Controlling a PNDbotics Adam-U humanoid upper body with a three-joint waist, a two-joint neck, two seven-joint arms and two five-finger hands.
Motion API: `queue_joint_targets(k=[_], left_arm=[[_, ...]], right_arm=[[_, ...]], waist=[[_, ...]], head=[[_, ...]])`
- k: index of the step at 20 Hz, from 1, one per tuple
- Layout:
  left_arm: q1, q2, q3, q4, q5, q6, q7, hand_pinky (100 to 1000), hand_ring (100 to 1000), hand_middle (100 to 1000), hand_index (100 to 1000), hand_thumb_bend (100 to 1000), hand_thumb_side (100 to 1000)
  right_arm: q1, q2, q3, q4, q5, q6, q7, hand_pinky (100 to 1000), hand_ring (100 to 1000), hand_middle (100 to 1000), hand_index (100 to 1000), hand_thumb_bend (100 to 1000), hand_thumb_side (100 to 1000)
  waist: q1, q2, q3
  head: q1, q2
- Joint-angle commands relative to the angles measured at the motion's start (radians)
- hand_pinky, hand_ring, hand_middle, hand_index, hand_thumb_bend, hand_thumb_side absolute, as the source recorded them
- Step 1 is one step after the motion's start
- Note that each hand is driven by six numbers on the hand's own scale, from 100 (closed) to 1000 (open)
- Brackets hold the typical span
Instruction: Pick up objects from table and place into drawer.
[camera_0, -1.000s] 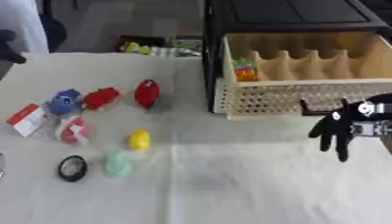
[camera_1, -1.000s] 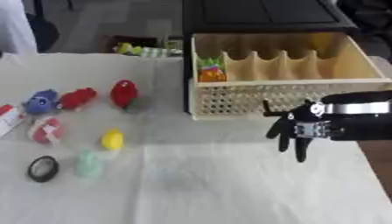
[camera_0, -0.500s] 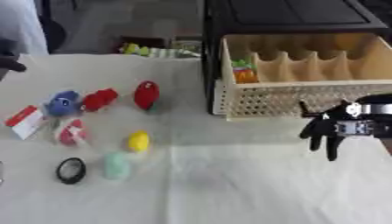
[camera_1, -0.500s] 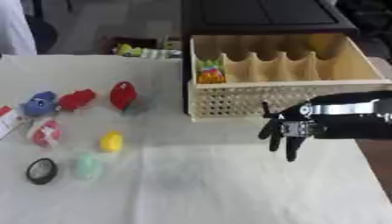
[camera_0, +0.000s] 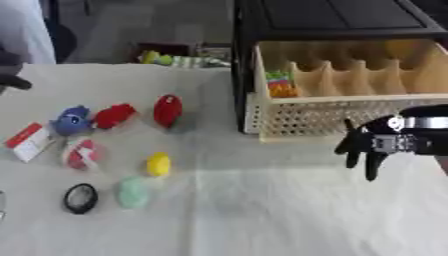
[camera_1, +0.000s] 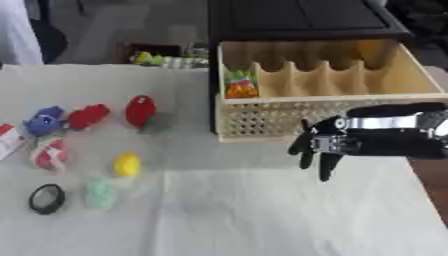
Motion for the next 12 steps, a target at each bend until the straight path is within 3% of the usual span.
queue_joint_targets(k=[1,12], left_arm=[[-0.005,0.002,0.01,-0.019,-0.004,-0.001,-0.003,474,624,686,864,100,958],[-0.006,-0.009,0.012,-0.019,-0.004,-0.002,-0.003,477,625,687,864,100,960]], right_arm=[[-0.017,-0.014,-0.013,-0.01,0.016,0.009,-0.005,789,643,715,871,100,986],[-0.038,0.001,-0.013,0.003,0.034,0.019,-0.017,830,677,733,877,100,1000]], waist=[[0.001,-0.012,0.001],[0.007,0.0,0.006]], head=[[-0.005,-0.015],[-0.015,-0.016]])
